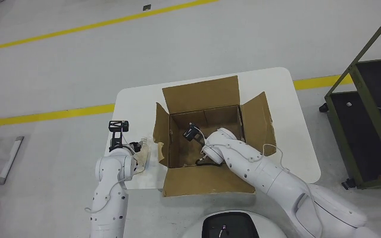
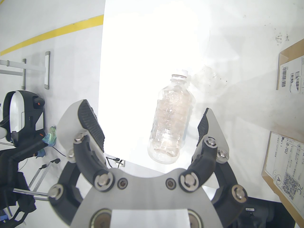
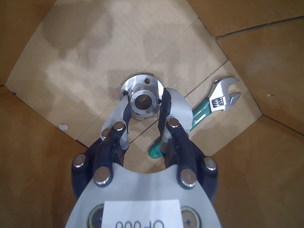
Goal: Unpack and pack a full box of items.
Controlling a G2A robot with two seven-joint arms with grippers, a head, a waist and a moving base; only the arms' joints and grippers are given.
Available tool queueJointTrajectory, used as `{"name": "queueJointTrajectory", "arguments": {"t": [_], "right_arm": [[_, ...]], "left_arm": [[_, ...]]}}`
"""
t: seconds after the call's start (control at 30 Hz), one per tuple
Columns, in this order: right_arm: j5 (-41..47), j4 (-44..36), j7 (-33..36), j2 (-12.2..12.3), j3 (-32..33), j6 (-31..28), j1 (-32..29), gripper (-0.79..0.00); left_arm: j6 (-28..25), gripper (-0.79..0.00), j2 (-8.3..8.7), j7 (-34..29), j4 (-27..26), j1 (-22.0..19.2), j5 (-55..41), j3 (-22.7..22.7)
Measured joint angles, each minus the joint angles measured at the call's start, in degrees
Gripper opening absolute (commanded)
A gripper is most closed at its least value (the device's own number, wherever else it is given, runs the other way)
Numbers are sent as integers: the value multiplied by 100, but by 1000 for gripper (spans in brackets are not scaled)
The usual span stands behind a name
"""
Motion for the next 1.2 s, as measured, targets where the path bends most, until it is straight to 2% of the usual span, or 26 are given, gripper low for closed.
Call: {"name": "queueJointTrajectory", "arguments": {"t": [0.4, 0.5, 0.57, 0.67, 0.7, 0.97, 1.2], "right_arm": [[-53, 206, 24, -116, 84, -83, 10, -505], [-77, 244, 12, -144, 97, -99, 4, -533], [-91, 270, 12, -163, 108, -119, 2, -563], [-115, 313, 12, -185, 124, -141, 7, -680], [-125, 328, 11, -195, 132, -147, 9, -785], [-191, 314, -33, -239, 216, -132, 3, -785], [-415, -281, -70, -127, 477, -55, -144, -785]], "left_arm": [[0, 0, 0, 0, 0, 0, 0, 0], [0, 0, 0, 0, 0, 0, 0, 0], [0, 0, 0, 0, 0, 0, 0, 0], [0, 0, 0, 0, 0, 0, 0, 0], [0, 0, 0, 0, 0, 0, 0, 0], [0, 0, 0, 0, 0, 0, 0, 0], [0, 0, 0, 0, 0, 0, 0, 0]]}}
